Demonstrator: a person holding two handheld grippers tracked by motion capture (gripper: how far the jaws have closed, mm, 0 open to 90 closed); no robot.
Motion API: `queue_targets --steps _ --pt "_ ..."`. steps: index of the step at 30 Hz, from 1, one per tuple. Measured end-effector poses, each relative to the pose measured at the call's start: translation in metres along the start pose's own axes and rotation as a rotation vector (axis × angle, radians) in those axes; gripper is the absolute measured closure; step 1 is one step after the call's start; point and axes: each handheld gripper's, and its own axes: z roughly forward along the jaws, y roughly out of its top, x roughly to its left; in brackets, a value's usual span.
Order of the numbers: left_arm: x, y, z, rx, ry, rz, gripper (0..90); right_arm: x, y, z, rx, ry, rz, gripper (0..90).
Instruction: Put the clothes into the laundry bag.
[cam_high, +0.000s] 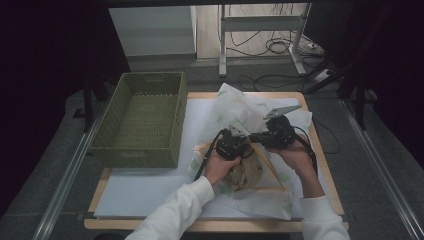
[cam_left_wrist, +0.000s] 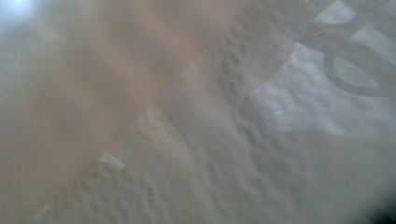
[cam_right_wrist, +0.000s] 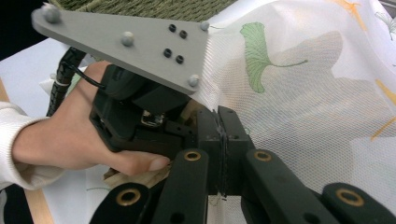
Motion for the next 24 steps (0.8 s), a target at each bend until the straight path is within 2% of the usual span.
queue_targets --steps 5,6,7,12,16,21,24 --pt "0.000 -0.002 -0.004 0.014 -0.033 -0.012 70.1 -0.002 -0.001 0.001 -0.002 -0.004 0.006 88.9" --pt "0.000 -0.002 -0.006 0.022 -0.050 -0.017 62.4 -0.002 -0.001 0.001 -0.002 -0.006 0.006 88.9" --pt "-0.001 -0.002 -0.008 0.025 -0.059 -0.021 62.4 -0.002 -0.001 0.001 -0.002 -0.006 0.006 88.9" --pt "-0.004 -0.003 -0.022 0.031 -0.105 -0.017 48.6 -0.004 -0.002 0.001 -0.004 -0.007 0.013 88.9" --pt "-0.007 -0.006 -0.032 0.023 -0.133 -0.020 41.6 -0.005 -0.002 0.001 -0.006 -0.011 0.012 88.8" --pt "-0.012 -0.007 -0.043 -0.023 -0.136 0.009 33.2 -0.006 -0.003 0.002 -0.002 -0.010 0.021 88.8" --pt "-0.014 -0.008 -0.048 -0.032 -0.143 0.016 29.9 -0.007 -0.003 0.002 -0.002 -0.010 0.021 88.8"
